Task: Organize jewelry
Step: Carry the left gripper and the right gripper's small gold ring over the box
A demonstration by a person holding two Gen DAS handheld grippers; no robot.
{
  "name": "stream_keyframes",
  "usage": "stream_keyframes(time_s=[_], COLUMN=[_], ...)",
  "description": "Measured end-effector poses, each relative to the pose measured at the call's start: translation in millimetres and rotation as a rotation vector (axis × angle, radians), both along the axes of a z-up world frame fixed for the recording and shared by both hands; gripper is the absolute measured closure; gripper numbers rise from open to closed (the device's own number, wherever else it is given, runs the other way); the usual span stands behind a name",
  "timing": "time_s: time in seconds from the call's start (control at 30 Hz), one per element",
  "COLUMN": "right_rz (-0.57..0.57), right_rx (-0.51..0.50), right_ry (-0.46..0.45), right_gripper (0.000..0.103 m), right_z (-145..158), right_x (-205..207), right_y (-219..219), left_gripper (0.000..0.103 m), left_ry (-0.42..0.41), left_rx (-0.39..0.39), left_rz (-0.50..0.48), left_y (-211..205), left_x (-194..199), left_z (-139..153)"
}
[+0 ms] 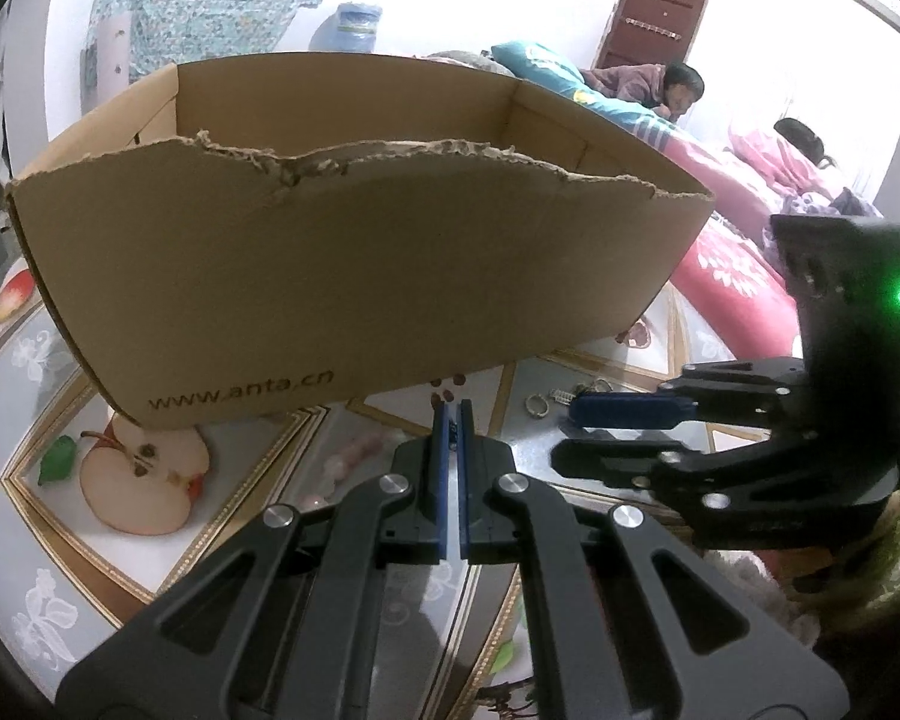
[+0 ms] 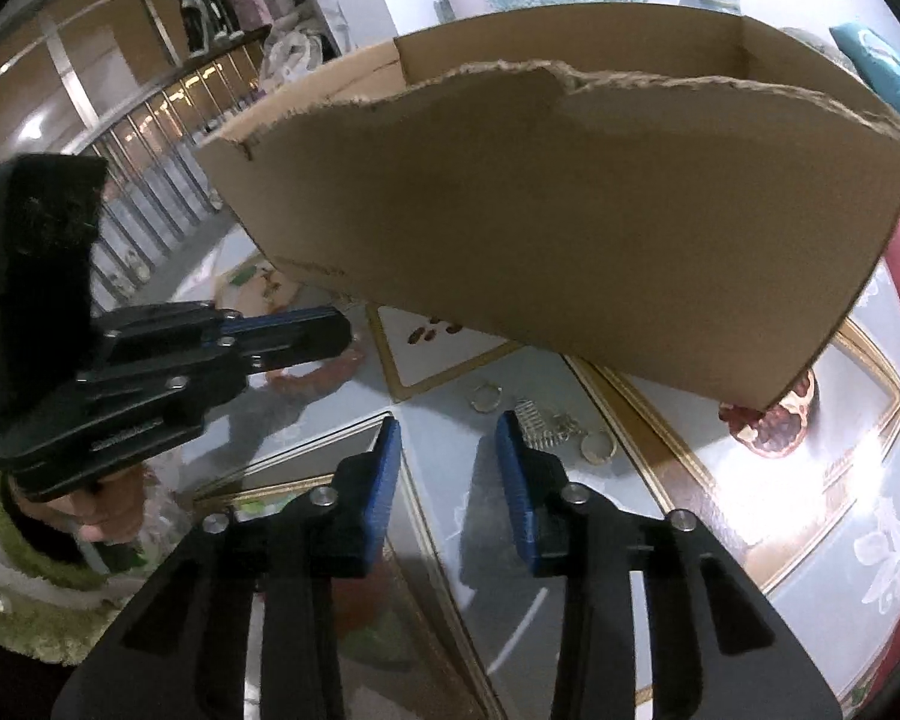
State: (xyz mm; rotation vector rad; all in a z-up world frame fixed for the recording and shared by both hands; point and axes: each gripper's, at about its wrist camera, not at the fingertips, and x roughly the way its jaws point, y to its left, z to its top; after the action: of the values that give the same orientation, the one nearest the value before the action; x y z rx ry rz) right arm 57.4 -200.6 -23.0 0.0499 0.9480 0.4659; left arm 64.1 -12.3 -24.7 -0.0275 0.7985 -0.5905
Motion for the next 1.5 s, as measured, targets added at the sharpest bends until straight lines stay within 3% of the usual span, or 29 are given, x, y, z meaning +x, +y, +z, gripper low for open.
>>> stream_keyframes(time_s=[0.23, 0.4, 0.7, 0.93, 1.13, 1.33, 1.5], right_rz=[0.018, 0.124, 0.253, 0.233, 0.207, 0.183, 0.161], right_rx=[-0.094, -0.172, -0.174, -0.148, -0.119, -0.017, 0.094], right_ry=[-0.045, -0.085, -0.095, -0.098, -0.143, -0.221, -0.277], right_gripper=[0.083, 0.083, 0.091, 0.091, 0.091, 0.091, 0.091], right_z=[2, 3, 6, 7, 26, 66, 100], right_x=[6, 10, 16, 10, -3, -19, -16], right_y=[6, 14, 12, 6, 1, -13, -23], left_gripper=[0.101, 0.101, 0.101, 0.101, 0.101, 0.101, 0.101], left_ry=[-0.003, 0.000, 0.002, -0.008, -0.036, -0.123, -0.174], left_rx=[-0.009, -0.012, -0.023, -0.024, -0.042, -0.117, -0.232], left_rz=[-0.005, -0.007, -0.007, -0.007, 0.000, 0.005, -0.015], left_y=[3, 4, 6, 8, 16, 32, 45], left_x=[1, 4, 6, 5, -5, -24, -28], left_z=[0, -1, -1, 0, 13, 53, 94])
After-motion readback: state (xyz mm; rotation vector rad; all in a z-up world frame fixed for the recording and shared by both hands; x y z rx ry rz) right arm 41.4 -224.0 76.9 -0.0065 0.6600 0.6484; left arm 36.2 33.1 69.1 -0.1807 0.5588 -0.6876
